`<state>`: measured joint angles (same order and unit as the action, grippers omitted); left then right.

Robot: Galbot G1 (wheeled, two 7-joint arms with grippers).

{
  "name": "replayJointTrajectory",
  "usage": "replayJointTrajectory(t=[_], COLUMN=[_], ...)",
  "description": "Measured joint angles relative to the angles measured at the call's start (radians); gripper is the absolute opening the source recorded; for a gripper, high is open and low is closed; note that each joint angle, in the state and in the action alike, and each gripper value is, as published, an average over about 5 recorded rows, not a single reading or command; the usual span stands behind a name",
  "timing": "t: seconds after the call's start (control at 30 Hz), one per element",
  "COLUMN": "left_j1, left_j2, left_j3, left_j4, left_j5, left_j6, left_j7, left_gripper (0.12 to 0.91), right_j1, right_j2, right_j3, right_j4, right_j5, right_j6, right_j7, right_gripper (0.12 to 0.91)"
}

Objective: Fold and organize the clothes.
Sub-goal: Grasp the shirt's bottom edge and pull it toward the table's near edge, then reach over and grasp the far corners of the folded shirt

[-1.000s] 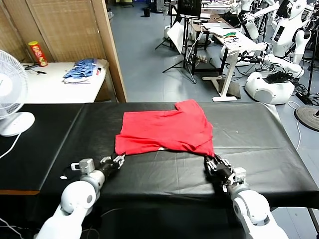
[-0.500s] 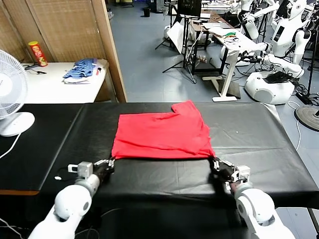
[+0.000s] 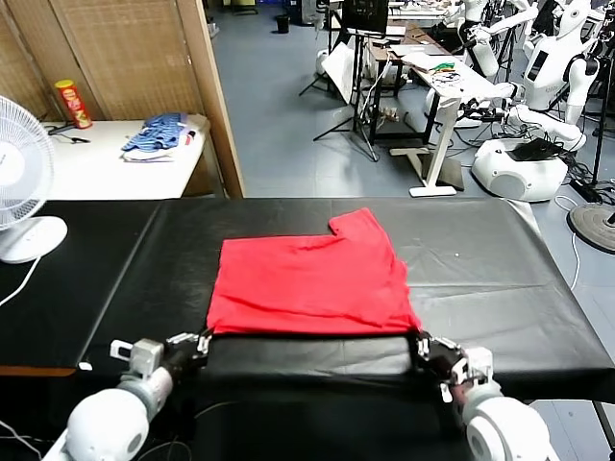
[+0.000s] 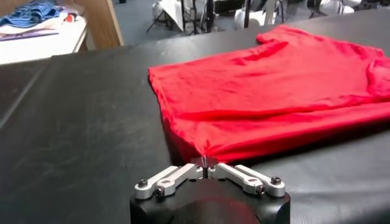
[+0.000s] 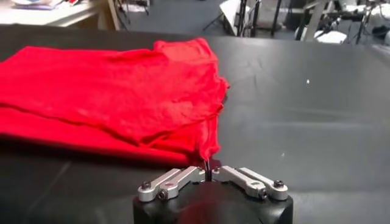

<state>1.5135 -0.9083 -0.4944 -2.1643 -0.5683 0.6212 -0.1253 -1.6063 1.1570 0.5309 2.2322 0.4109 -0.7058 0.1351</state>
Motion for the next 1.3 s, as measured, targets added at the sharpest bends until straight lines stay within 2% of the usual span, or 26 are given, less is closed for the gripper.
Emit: replayJointTrajectory(t=[0.07,0.17,0.27,0.4,0.5,0.6,0.73,1.03,1.13,1.3], left_j1=[0.017,0.041,0.060,0.070,0.048,-0.026,-0.203,-0.610,-0.708,-0.816], left_j2=[0.000,-0.001,0.005,0.024,0.029,0.029,0.018,-0.056,-0.088,-0.138], left_j3=[-0.011,-0.029,-0.051,-0.093,-0.121,-0.125,-0.088,0.105,0.163,0.228], left_j4=[-0.016,-0.043,-0.077,-0.129,-0.152,-0.135,-0.051,0.291,0.407,0.581], left_j5=[-0.001,-0.020,-0.053,-0.111,-0.170,-0.225,-0.278,-0.295,-0.287,-0.258], left_j6=[0.013,0.045,0.091,0.116,0.116,0.116,0.116,0.115,0.115,0.115], left_j7=[-0.005,-0.022,-0.032,-0.042,-0.058,-0.074,-0.094,-0.105,-0.104,-0.099], left_gripper=[0.170,0.304,0.472,0.693,0.780,0.796,0.798,0.798,0.798,0.798], right_j1=[-0.026,-0.063,-0.079,-0.032,0.070,0.208,0.415,0.839,0.949,1.084], right_j2=[-0.002,-0.011,-0.022,-0.042,-0.056,-0.062,-0.059,-0.010,0.016,0.067], right_j3=[0.008,0.027,0.055,0.083,0.075,0.041,-0.037,-0.255,-0.308,-0.362], right_j4=[0.034,0.092,0.144,0.157,0.105,0.004,-0.167,-0.614,-0.761,-0.975], right_j5=[0.001,0.013,0.046,0.070,0.073,0.072,0.071,0.085,0.085,0.060], right_j6=[-0.022,-0.031,-0.031,-0.011,0.053,0.115,0.154,0.161,0.167,0.173], right_j7=[0.011,0.014,0.005,-0.010,-0.022,-0.025,-0.017,-0.007,-0.019,-0.062], right_gripper=[0.427,0.594,0.729,0.790,0.797,0.798,0.798,0.798,0.798,0.798])
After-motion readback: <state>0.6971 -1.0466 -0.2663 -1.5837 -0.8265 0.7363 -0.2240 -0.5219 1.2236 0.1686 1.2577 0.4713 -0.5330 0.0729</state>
